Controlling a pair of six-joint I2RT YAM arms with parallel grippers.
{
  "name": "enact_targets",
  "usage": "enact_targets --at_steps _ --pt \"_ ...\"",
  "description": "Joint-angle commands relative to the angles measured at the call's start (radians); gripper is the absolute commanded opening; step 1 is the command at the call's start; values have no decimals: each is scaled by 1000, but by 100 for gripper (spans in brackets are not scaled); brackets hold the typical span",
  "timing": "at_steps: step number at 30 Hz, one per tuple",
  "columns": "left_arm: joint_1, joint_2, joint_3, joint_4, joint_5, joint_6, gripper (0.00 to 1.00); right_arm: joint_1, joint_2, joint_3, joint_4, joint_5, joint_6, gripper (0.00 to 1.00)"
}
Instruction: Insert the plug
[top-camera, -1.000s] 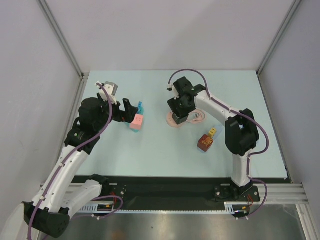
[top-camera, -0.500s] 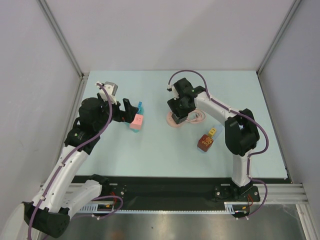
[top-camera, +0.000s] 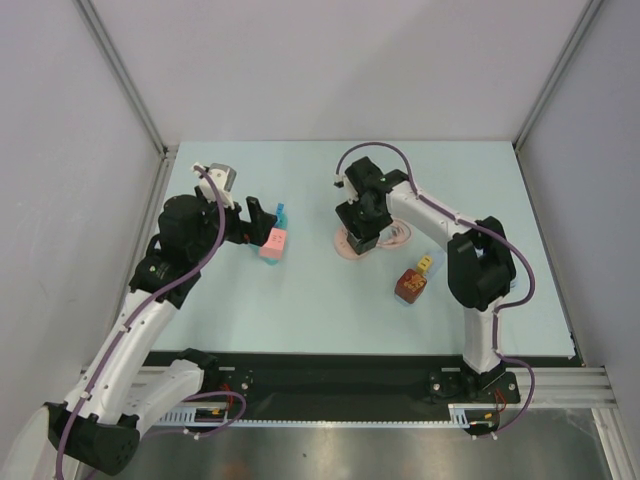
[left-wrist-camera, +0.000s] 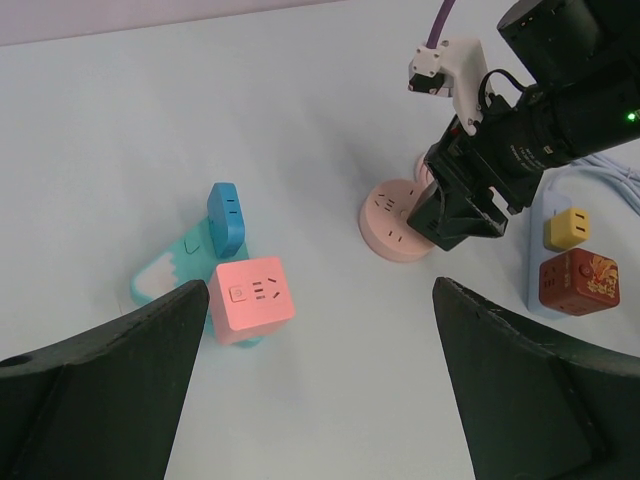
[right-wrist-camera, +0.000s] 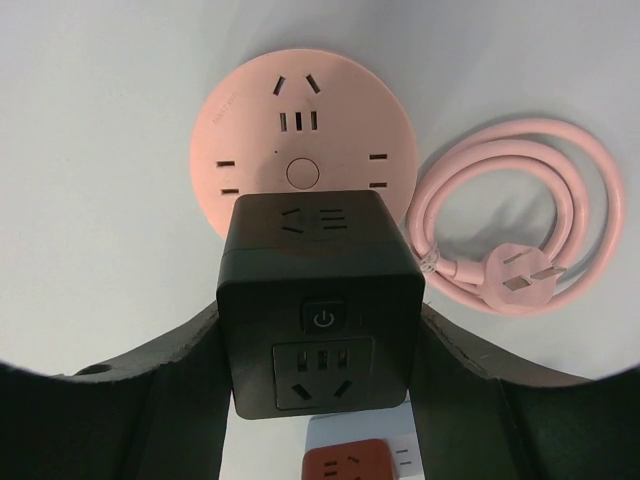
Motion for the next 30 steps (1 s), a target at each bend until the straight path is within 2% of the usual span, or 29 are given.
enact_targets --at_steps 1,7,14,18,30 --pt "-1 -5 6 25 -7 19 100 10 10 42 -46 4 -3 0" --pt "-1 -5 5 25 -16 22 100 22 22 5 13 36 -5 0" --pt "-1 -9 6 22 -19 22 100 24 0 -118 119 53 12 0" --pt "-1 -2 8 24 -15 21 100 39 11 -141 136 88 21 0" --pt "-1 -1 8 22 -24 22 100 35 77 -156 123 56 34 0"
